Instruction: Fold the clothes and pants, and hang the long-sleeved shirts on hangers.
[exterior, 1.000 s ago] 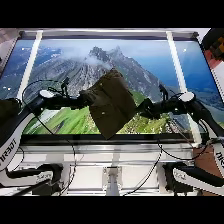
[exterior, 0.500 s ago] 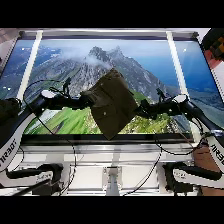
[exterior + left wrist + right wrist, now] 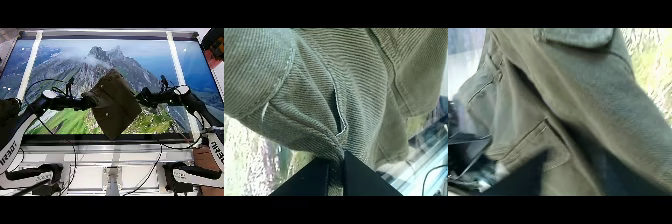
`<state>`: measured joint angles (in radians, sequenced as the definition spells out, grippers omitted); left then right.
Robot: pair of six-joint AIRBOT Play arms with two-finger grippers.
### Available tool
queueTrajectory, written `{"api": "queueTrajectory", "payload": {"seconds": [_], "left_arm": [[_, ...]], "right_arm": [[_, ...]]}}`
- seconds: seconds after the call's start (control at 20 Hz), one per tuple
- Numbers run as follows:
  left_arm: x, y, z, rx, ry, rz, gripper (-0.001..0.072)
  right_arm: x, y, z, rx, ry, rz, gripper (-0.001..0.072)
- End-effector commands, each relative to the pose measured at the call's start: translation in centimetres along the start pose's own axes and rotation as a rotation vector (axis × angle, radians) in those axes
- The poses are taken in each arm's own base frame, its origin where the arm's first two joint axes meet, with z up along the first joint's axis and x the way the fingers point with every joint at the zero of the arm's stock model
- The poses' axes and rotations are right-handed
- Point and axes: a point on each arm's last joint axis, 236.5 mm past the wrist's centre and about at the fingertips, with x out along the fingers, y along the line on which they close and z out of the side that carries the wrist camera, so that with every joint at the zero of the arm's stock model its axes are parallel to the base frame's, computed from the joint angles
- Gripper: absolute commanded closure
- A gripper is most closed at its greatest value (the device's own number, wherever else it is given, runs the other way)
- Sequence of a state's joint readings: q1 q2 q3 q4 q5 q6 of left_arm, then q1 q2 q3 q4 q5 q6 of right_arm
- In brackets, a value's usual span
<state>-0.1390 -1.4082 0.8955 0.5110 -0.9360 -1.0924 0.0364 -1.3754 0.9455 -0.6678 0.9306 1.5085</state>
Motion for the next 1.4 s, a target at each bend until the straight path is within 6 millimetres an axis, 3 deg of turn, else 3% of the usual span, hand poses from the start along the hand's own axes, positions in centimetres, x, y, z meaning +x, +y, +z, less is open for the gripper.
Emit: {"api": "queueTrajectory", "payload": {"seconds": [0.0,0.05,0.2,0.25,0.3,0.35,0.45,0.8,1.1,1.15,1.3,1.35], "left_arm": [[-0.4,-0.6,0.3,0.016,-0.018,-0.002,0.0676],[-0.6,-0.8,0.4,0.023,-0.024,-0.003,0.0676],[-1.1,-1.4,0.6,0.037,-0.037,-0.010,0.0676],[-1.1,-1.6,0.6,0.036,-0.039,-0.013,0.0676],[-1.1,-1.7,0.7,0.031,-0.042,-0.019,0.0676],[-1.2,-1.9,0.8,0.024,-0.047,-0.028,0.0676],[-1.2,-2.5,1.1,0.006,-0.058,-0.052,0.0676],[-1.4,-3.1,1.2,-0.002,-0.066,-0.071,0.0676],[-1.2,-3.3,1.0,0.003,-0.060,-0.073,0.0676],[-1.1,-3.4,1.0,0.004,-0.058,-0.073,0.0676],[-0.9,-3.6,0.7,0.009,-0.051,-0.075,0.0676],[-0.8,-3.7,0.6,0.013,-0.047,-0.076,0.0676]], "right_arm": [[-1.2,-3.3,0.8,0.017,-0.005,-0.147,0.0537],[-1.4,-4.3,0.4,0.026,0.011,-0.164,0.0682],[-1.7,-6.8,-0.8,0.070,0.056,-0.188,0.0682],[-1.7,-7.5,-1.6,0.074,0.082,-0.193,0.0648],[-1.7,-8.0,-2.9,0.071,0.130,-0.198,0.0465],[-1.7,-8.6,-4.3,0.077,0.178,-0.212,0.0379],[-1.2,-9.3,-5.6,0.082,0.208,-0.207,0.0381],[0.0,-6.0,-4.0,0.067,0.144,-0.044,0.0367],[1.0,-5.5,-2.2,0.124,0.080,0.007,0.0373],[1.1,-5.6,-1.9,0.128,0.072,0.004,0.0426],[1.1,-5.7,-0.7,0.123,0.023,-0.003,0.0694],[0.9,-5.3,0.1,0.113,0.002,0.000,0.0694]]}}
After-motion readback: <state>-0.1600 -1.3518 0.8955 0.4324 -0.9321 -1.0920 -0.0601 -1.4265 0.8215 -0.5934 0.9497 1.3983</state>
